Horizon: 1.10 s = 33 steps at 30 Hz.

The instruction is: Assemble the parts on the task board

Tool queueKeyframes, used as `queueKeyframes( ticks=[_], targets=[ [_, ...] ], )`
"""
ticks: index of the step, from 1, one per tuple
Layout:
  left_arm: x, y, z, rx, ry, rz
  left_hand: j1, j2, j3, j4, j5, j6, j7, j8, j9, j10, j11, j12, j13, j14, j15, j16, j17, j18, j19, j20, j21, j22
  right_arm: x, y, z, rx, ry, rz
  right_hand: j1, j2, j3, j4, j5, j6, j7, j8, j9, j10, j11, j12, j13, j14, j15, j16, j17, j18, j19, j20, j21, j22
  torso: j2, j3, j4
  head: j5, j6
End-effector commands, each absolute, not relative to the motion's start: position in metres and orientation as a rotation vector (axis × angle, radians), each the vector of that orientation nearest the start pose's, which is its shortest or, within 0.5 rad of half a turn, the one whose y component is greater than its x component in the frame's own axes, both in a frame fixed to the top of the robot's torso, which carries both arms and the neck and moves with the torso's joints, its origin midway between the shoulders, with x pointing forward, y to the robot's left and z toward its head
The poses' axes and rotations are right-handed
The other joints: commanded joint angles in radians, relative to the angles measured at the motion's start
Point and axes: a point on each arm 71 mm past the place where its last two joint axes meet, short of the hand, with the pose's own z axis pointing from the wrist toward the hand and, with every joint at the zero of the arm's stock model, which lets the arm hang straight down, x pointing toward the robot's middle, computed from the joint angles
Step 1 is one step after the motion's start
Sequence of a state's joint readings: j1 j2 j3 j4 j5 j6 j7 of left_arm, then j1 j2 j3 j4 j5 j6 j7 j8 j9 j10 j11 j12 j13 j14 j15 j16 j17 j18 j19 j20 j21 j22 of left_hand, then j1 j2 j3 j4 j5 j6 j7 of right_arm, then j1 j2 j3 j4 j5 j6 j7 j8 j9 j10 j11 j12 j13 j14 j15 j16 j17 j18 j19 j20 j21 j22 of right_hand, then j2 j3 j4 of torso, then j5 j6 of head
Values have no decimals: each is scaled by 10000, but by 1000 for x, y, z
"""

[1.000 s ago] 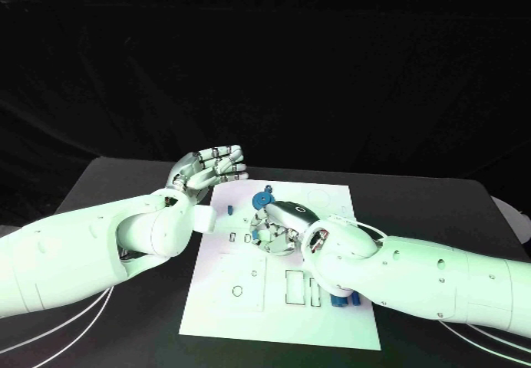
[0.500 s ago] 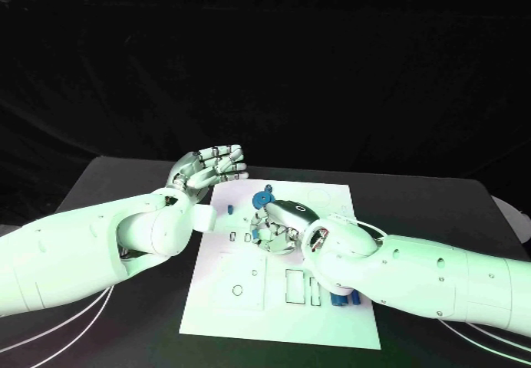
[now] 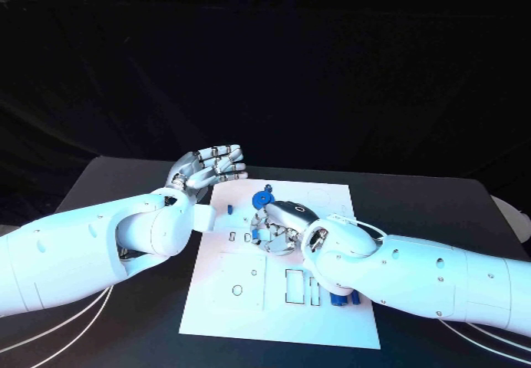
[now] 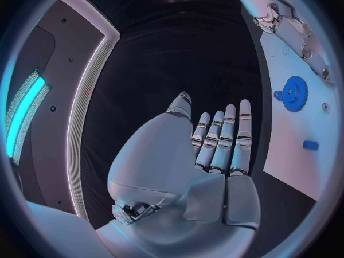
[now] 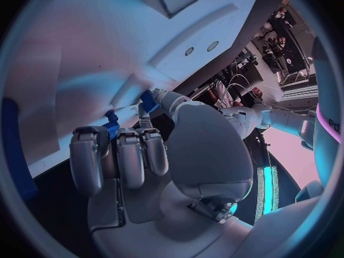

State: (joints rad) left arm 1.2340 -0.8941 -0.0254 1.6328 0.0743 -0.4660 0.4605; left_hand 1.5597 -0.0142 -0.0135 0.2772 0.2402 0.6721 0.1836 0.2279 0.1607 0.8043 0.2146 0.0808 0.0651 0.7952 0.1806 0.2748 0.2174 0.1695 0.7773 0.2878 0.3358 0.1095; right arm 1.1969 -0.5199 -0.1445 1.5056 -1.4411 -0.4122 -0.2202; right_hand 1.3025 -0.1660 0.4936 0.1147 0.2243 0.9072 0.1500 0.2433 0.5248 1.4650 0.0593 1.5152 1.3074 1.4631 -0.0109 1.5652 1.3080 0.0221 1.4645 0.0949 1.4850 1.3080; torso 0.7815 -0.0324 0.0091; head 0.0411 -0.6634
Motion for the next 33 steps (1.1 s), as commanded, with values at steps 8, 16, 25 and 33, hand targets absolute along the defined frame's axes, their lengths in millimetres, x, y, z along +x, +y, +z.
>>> queueKeyframes(
  ticks=[8, 16, 25, 33],
  targets=[
    [479, 212, -146, -11494, 12586, -15386, 107, 0, 37, -21, -9, 34, 572, -15, 15, 56, 3, -44, 2, 1, 33, -64, 14, 82, -36, -4, -46, -10, 451, -49, -214, -2455, 16991, 8208, -155, -153, -31, 119, -201, -165, 74, -150, -82, 387, 148, -88, 1886, 1077, 140, 56, 2628, 60, 361, 107, -90, 1717, 2, -2, 6, -12, -14],
    [479, 212, -146, -11510, 12630, -15399, 124, -7, 44, -4, -13, 16, 575, -29, 10, 59, 5, -58, 0, 0, 36, -87, 21, 80, -40, -3, -50, -19, 451, -49, -214, -2456, 16994, 8197, -193, -223, -51, 148, -281, -289, 135, -270, -140, 270, 203, -196, 1766, 1077, 188, 56, 2628, 72, 334, 154, -133, 1683, -1, -1, 8, -12, -16],
    [479, 212, -147, -11530, 12691, -15423, 123, -7, 44, 0, -13, -6, 576, -37, 5, 57, 5, -60, -1, 0, 37, -90, 22, 79, -40, -3, -50, -20, 451, -49, -213, -2416, 16893, 8247, -268, -353, -131, 218, -535, -469, 223, -474, -232, 158, 290, -297, 1656, 1077, 269, 56, 2628, 79, 318, 236, -166, 1666, -3, -2, 1, -11, -22],
    [479, 211, -147, -11529, 12701, -15437, 120, -9, 43, 7, -15, 8, 576, -35, 8, 54, 5, -65, -2, -5, 38, -98, 22, 78, -42, -2, -52, -22, 451, -49, -212, -2327, 16699, 8323, -378, -520, -354, 330, -847, -572, 254, -605, -282, 66, 330, -374, 1569, 1077, 310, 56, 2628, 93, 289, 288, -219, 1631, -2, 0, 7, -15, -28]
  ],
)
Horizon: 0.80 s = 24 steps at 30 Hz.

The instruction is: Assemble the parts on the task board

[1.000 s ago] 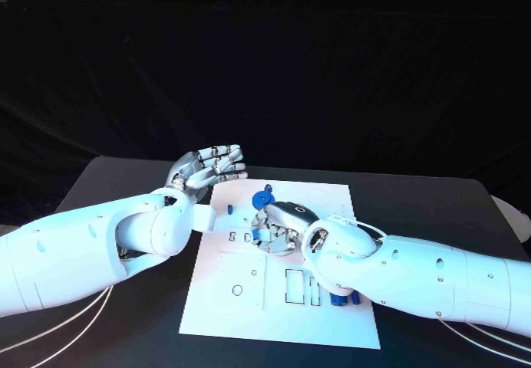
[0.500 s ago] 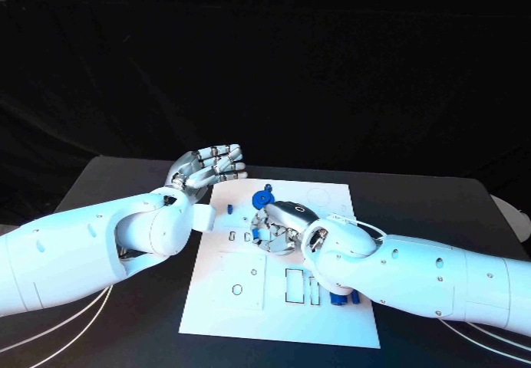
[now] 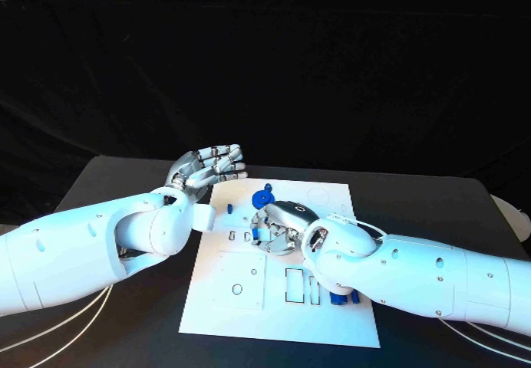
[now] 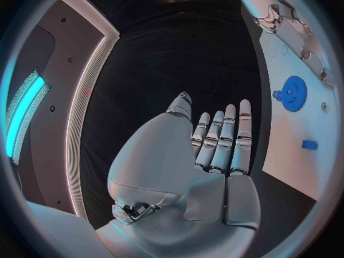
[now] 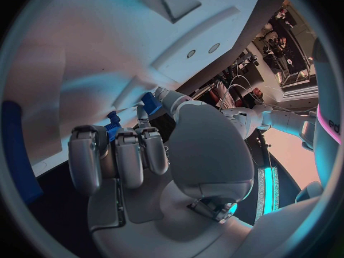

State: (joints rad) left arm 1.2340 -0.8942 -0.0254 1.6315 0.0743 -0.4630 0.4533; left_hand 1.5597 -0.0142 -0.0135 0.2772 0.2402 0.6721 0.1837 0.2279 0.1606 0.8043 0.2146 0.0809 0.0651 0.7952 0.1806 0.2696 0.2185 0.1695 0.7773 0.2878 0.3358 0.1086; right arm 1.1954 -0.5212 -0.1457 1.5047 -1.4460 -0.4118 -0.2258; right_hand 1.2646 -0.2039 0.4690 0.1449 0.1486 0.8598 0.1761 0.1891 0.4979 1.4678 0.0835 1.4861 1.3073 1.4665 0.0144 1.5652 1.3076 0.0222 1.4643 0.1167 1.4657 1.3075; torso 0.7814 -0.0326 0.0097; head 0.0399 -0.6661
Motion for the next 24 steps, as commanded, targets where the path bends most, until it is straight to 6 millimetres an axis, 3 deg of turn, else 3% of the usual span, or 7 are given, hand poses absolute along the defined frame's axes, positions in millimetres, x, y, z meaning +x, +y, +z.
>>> queueKeyframes(
  ticks=[1, 9, 13, 15, 22, 23, 24],
  targets=[
    [479, 211, -147, -11529, 12703, -15437, 120, -9, 43, 7, -15, 8, 576, -35, 9, 54, 5, -66, -1, -5, 38, -46, 12, 78, -43, -2, -52, -13, 451, -50, -211, -2296, 16631, 8352, -13, -156, -141, 46, -104, -112, -5, -77, -18, 2, 91, -115, 1533, 1043, 60, 56, 2632, 96, 284, 74, -37, 1627, -1, 2, -1, -2, -2],
    [481, 214, -149, -11295, 13047, -14960, -27, -82, -50, 93, -29, 367, 492, 92, 93, 299, -35, 13, 20, 182, -25, -3, 73, 123, 123, -26, 27, -1, 449, -63, -199, -1586, 15292, 9400, 271, -5, -1551, 502, -44, -933, 262, -636, -316, -249, 311, -316, 1283, 1043, 254, 56, 2632, 113, 234, 266, -139, 1573, -30, 6, -6, 6, -7],
    [482, 216, -148, -10492, 13184, -14565, -302, -171, -254, 113, -34, 1114, 226, 375, 242, 1644, -286, 498, 127, 1121, -325, 377, 339, 166, 897, -276, 341, 63, 452, -77, -187, -943, 14696, 10392, 472, 166, -1715, 597, -40, -899, 261, -630, -343, -292, 336, -339, 1248, 1043, 279, 56, 2632, 168, 109, 278, -324, 1421, -63, 6, -22, 28, 28],
    [483, 215, -147, -9901, 13452, -14423, -596, -139, -427, 125, -70, 1650, 118, 572, 325, 2775, -693, 829, 220, 2130, -734, 829, 649, 176, 1790, -676, 704, 163, 456, -89, -177, -316, 14390, 10994, 590, 280, -1714, 649, 13, -659, 208, -471, -308, -283, 296, -319, 1262, 1043, 253, 56, 2632, 174, 99, 269, -344, 1413, -84, 7, -25, 31, 41],
    [488, 216, -154, -9031, 14877, -13733, -704, -27, -549, 167, -75, 2465, -137, 733, 448, 3991, -1093, 865, 221, 4176, -1357, 1824, 1471, 183, 3434, -1422, 1496, 444, 471, -134, -148, 1641, 14215, 11476, 654, 394, -1689, 752, 249, -266, 91, -140, -222, -257, 191, -289, 1281, 1043, 165, 56, 2632, 178, 96, 199, -361, 1413, -243, 47, -60, 83, 46],
    [489, 217, -156, -8960, 15156, -13587, -1222, 140, -712, -193, -535, 2532, -213, 731, 462, 4326, -1194, 1001, 298, 5397, -1511, 2625, 1921, 127, 4203, -1636, 2013, 684, 473, -142, -144, 1828, 14206, 11410, 671, 411, -1677, 760, 288, -237, 78, -103, -215, -256, 178, -289, 1281, 1043, 153, 56, 2632, 175, 103, 188, -354, 1421, -256, 50, -59, 89, 45],
    [489, 217, -157, -8882, 15405, -13471, -1416, 101, -869, 57, -1040, 2653, -223, 777, 498, 4540, -1304, 1101, 371, 5756, -1667, 3002, 2212, 148, 4545, -1786, 2303, 828, 475, -149, -141, 1975, 14191, 11341, 673, 412, -1676, 761, 293, -233, 76, -99, -214, -255, 176, -288, 1281, 1043, 152, 56, 2632, 174, 105, 186, -351, 1423, -281, 58, -60, 100, 35]
  ],
)
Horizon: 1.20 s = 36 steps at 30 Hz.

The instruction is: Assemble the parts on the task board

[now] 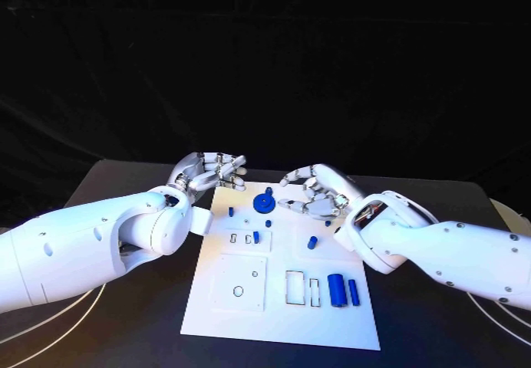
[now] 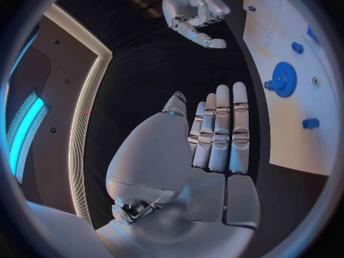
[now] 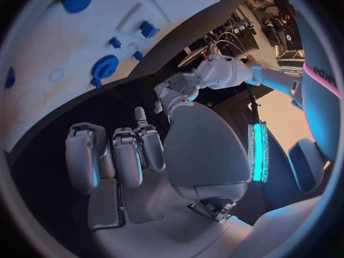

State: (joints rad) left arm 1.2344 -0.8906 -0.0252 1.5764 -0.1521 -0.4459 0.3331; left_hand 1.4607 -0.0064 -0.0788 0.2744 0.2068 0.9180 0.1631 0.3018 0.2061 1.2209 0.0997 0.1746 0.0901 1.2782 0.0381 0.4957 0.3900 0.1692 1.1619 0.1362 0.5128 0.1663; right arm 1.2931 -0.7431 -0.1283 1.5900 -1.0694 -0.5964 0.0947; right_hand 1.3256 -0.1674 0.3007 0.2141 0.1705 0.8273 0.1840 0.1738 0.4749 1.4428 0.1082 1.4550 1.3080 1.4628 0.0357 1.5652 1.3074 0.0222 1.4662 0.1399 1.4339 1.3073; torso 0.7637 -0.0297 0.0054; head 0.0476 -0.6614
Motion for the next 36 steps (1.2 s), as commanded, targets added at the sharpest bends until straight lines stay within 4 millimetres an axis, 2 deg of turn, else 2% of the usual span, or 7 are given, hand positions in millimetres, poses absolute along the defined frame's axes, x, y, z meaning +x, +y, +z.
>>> queueKeyframes(
  ticks=[1, 4, 8, 12, 14, 26, 36],
  targets=[
    [489, 217, -159, -8773, 15674, -13349, -644, 61, -350, 60, -907, 254, -121, 68, 77, 594, -178, 310, 231, 1301, -354, 1232, 854, 146, 983, -402, 834, 410, 476, -156, -138, 2124, 14179, 11258, 68, 50, 10, 72, 92, 103, -8, 68, 20, -3, -76, 24, 1276, 1079, -66, 56, 2634, 171, 93, -49, -24, 1434, -133, 42, -18, 45, -28],
    [491, 215, -160, -8143, 16641, -12839, -969, 233, -892, 180, -1314, 345, -241, 227, 294, 859, -366, 940, 911, 1515, -533, 5111, 5045, 102, 1107, -606, 1966, 1119, 481, -177, -132, 2559, 14210, 10937, 66, 56, 10, 98, 143, 174, -34, 146, 39, 21, -99, 43, 1294, 1079, -86, 56, 2634, 163, 115, -69, 4, 1462, -210, 80, -26, 124, -69],
    [494, 212, -159, -6978, 18299, -11853, -1509, 675, -1617, 94, -1309, 314, -434, 723, 873, 716, -574, 2715, 2569, 2043, -675, 8691, 9017, -372, 1697, -786, 5641, 5531, 484, -199, -128, 2951, 14251, 10546, 35, 48, -7, 132, 153, 195, -45, 181, 46, 74, -110, 87, 1344, 1079, -97, 56, 2634, 162, 118, -81, 4, 1465, -280, 113, -17, 202, -83],
    [496, 210, -159, -5576, 19914, -10396, -1396, 891, -1988, 188, -1231, 101, -442, 1104, 1346, 172, -609, 4112, 3855, 2257, -664, 9462, 9996, -528, 1671, -757, 6869, 7063, 486, -212, -127, 3172, 14284, 10277, 35, 48, -7, 132, 153, 195, -45, 181, 46, 74, -110, 87, 1344, 1079, -97, 56, 2634, 162, 118, -81, 4, 1465, -345, 175, 13, 218, -133],
    [497, 208, -160, -4713, 20755, -9277, -1501, 1144, -2515, 179, -1209, -109, -505, 1708, 1967, -231, -648, 6189, 5747, 2590, -739, 10118, 10896, -716, 1855, -749, 8002, 8618, 487, -218, -127, 3270, 14298, 10142, 35, 48, -7, 132, 153, 195, -45, 181, 46, 74, -110, 87, 1344, 1079, -97, 56, 2634, 162, 118, -81, 4, 1465, -378, 197, 25, 239, -139],
    [505, 192, -162, -2384, 22398, -5229, -1293, 1612, -3136, 181, -1199, -379, -704, 2797, 2834, 598, -823, 9627, 9329, 2926, -852, 10751, 11808, -1117, 2912, -909, 9297, 11012, 490, -233, -128, 3541, 14336, 9661, 27, 38, -16, 143, 159, 198, -50, 194, 48, 52, -115, 67, 1319, 1079, -103, 56, 2634, 172, 94, -86, -31, 1435, -427, 241, 42, 281, -216],
    [510, 182, -162, -1706, 22756, -4198, -1468, 1743, -3485, 193, -1222, -373, -801, 3330, 3285, 742, -901, 10197, 9955, 2926, -905, 10751, 11808, -1163, 2982, -952, 9453, 11308, 492, -237, -129, 3591, 14355, 9438, 22, 26, -24, 149, 168, 192, -52, 199, 47, 40, -118, 55, 1304, 1076, -106, 53, 2621, 178, 79, -90, -54, 1417, -378, 235, 52, 310, -241]
  ],
)
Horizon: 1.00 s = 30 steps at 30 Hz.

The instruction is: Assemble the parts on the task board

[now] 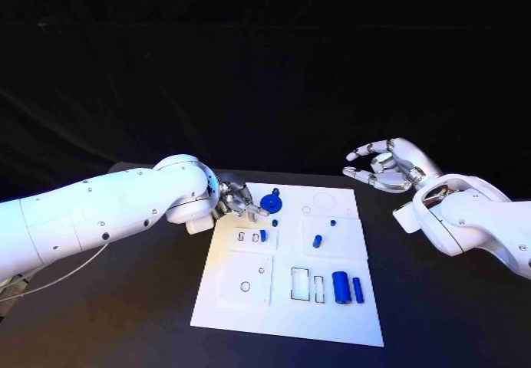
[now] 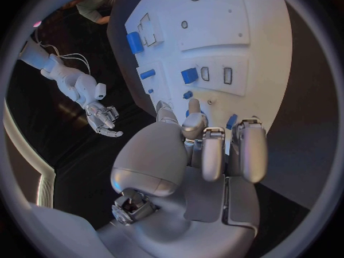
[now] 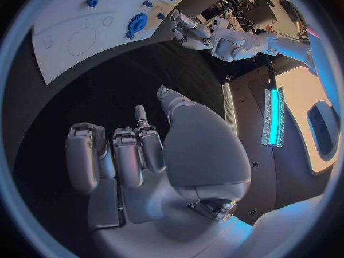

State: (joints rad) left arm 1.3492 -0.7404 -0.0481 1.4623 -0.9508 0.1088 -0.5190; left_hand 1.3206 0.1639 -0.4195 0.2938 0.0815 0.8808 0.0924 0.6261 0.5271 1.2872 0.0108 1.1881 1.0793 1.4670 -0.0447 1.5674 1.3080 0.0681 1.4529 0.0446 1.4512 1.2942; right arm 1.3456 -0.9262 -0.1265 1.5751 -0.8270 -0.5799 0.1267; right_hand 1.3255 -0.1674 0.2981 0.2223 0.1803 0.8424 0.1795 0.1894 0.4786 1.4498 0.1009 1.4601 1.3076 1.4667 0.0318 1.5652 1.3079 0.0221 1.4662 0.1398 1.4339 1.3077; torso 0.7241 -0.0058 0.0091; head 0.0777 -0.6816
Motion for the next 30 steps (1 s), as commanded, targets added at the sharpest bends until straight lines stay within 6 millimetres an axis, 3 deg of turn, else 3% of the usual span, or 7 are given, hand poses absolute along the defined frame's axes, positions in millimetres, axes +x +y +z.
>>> queueKeyframes(
  ticks=[1, 4, 7, 11, 15, 20, 30],
  targets=[
    [510, 181, -162, -1653, 22786, -4144, -104, 53, -108, -3, 21, 0, -104, 133, 119, 83, -17, 86, 90, 1038, -83, 34, 2628, -154, 72, -40, 74, 40, 492, -237, -129, 3587, 14354, 9426, 22, 26, 2, 67, 69, 41, -7, 43, 9, -31, -45, 4, 1308, 1038, -68, 53, 2615, 179, 79, -89, -55, 1412, 17, 0, 15, 22, -64],
    [510, 178, -163, -1454, 22924, -4011, -230, 76, -213, 1, 1, -29, -135, 300, 295, 96, -42, 168, 181, 1038, -105, 34, 2628, -157, 71, -58, 92, 70, 492, -237, -129, 3580, 14360, 9399, 22, 26, 2, 67, 69, 41, -7, 43, 9, -31, -45, 4, 1308, 1038, -68, 53, 2615, 179, 79, -89, -55, 1412, 16, 1, 6, 35, -85],
    [510, 176, -164, -1308, 23022, -3946, -313, 68, -264, 4, -18, -56, -146, 376, 385, 83, -52, 180, 194, 1038, -113, 34, 2628, -160, 73, -67, 103, 93, 492, -237, -130, 3580, 14371, 9374, 14, 19, -5, 77, 76, 36, -8, 47, 9, -35, -47, 0, 1302, 1034, -70, 49, 2599, 181, 75, -92, -61, 1407, 12, -22, -1, 50, -96],
    [511, 173, -165, -1252, 23108, -3888, -306, 57, -267, -7, 42, -91, -150, 413, 437, 64, -56, 177, 192, 1038, -117, 34, 2628, -167, 82, -71, 118, 128, 492, -237, -130, 3574, 14380, 9360, 3, 13, -13, 89, 85, 32, -10, 53, 9, -36, -49, -2, 1299, 1031, -73, 46, 2589, 185, 64, -95, -78, 1394, 13, -18, 12, 50, -136],
    [512, 171, -169, -1184, 23257, -3810, -236, 47, -56, 0, 171, -190, -159, 502, 579, 37, -63, 201, 225, 1038, -125, 34, 2628, -173, 85, -80, 139, 172, 492, -237, -130, 3567, 14380, 9337, -10, 5, -24, 120, 156, 19, -18, 75, 10, -36, -57, -5, 1295, 1028, -83, 42, 2574, 188, 57, -106, -92, 1385, 12, -23, 10, 55, -164],
    [513, 169, -173, -1152, 23414, -3750, -317, -129, 389, 8, 183, -293, -158, 576, 734, 16, -64, 229, 264, 1038, -126, 34, 2628, -177, 81, -83, 156, 207, 492, -237, -130, 3563, 14371, 9325, -12, 2, -27, 127, 177, 16, -19, 81, 10, -31, -60, -2, 1299, 1030, -85, 44, 2582, 186, 61, -108, -88, 1390, 17, -25, 7, 73, -192],
    [514, 160, -176, -1308, 23499, -3967, -415, -193, 515, 13, 161, -318, -155, 598, 783, 3, -60, 230, 265, 1038, -123, 34, 2628, -180, 83, -80, 164, 226, 493, -237, -131, 3551, 14397, 9326, -13, -1, -30, 142, 223, 10, -23, 96, 11, -27, -65, 0, 1300, 1031, -90, 46, 2588, 186, 62, -114, -90, 1390, 18, -21, -6, 68, -215]
  ],
)
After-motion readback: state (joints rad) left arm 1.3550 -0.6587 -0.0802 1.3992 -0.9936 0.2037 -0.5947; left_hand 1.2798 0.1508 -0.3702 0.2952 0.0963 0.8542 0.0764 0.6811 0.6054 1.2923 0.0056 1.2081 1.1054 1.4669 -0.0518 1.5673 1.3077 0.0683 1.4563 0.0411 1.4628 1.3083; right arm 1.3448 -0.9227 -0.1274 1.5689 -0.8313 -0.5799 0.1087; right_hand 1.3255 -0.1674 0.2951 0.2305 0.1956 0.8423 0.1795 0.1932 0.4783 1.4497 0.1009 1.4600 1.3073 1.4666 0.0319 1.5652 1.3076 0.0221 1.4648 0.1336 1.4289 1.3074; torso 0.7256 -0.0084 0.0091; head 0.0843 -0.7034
